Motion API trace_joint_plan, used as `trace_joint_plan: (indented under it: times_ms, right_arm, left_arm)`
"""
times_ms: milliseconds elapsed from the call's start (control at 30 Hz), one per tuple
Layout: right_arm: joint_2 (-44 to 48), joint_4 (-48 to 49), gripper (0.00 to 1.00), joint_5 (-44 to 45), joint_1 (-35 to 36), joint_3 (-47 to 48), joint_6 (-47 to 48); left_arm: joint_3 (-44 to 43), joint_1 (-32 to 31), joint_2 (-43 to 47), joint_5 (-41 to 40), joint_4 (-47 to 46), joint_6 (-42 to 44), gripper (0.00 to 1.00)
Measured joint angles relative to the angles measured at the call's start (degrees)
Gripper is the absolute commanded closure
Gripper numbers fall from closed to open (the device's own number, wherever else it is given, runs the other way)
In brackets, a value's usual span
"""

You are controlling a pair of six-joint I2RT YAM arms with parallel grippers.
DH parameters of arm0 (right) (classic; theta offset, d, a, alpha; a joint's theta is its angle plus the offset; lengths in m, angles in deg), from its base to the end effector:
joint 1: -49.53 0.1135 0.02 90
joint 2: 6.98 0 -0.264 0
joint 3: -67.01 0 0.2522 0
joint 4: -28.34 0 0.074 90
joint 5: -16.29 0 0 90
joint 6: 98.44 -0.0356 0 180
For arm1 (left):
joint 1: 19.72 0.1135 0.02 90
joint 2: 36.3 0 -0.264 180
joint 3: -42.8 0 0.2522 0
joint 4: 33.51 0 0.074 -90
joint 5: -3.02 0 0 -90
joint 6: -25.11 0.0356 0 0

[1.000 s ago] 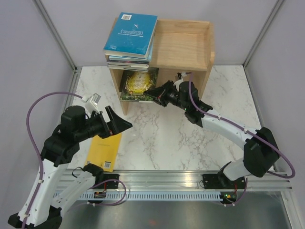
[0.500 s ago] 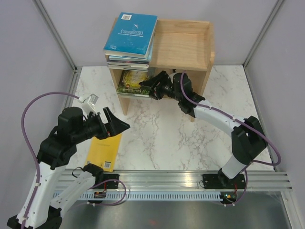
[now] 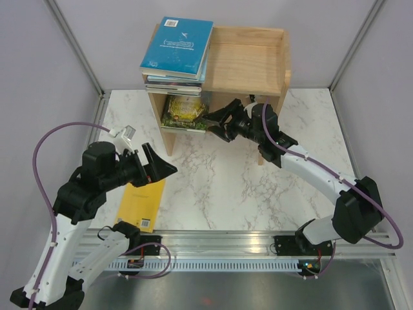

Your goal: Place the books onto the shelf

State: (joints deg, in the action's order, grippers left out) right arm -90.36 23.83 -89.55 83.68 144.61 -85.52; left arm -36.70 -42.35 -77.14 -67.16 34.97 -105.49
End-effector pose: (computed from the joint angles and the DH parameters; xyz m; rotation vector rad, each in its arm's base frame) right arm 0.2817 0.2028 0.3310 0.5280 1.9928 1.5717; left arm 0.0973 -0.0536 0.3902 -0.1245 2.2236 -1.0027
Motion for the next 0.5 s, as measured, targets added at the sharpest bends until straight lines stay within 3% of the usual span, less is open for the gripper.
trace_joint_plan:
  times_ms: [200, 333, 500]
  right_arm:
    - [3.7, -0.5, 0.48, 0.0, -0.7, -2.6, 0.8]
    - [3.8, -0.6, 0.69, -0.5, -0.8, -2.7, 0.9]
    - [5.3, -0.2, 0.77, -1.2, -0.8, -5.4, 0.9]
  left_arm:
    - [0.3, 0.0, -0.1, 0.0, -0.1, 0.0, 0.00]
    - [0.5, 0.0, -0.1, 0.0, -0.1, 0.0, 0.00]
    - [0.5, 0.0, 0.1, 0.0, -0.2, 0.0, 0.00]
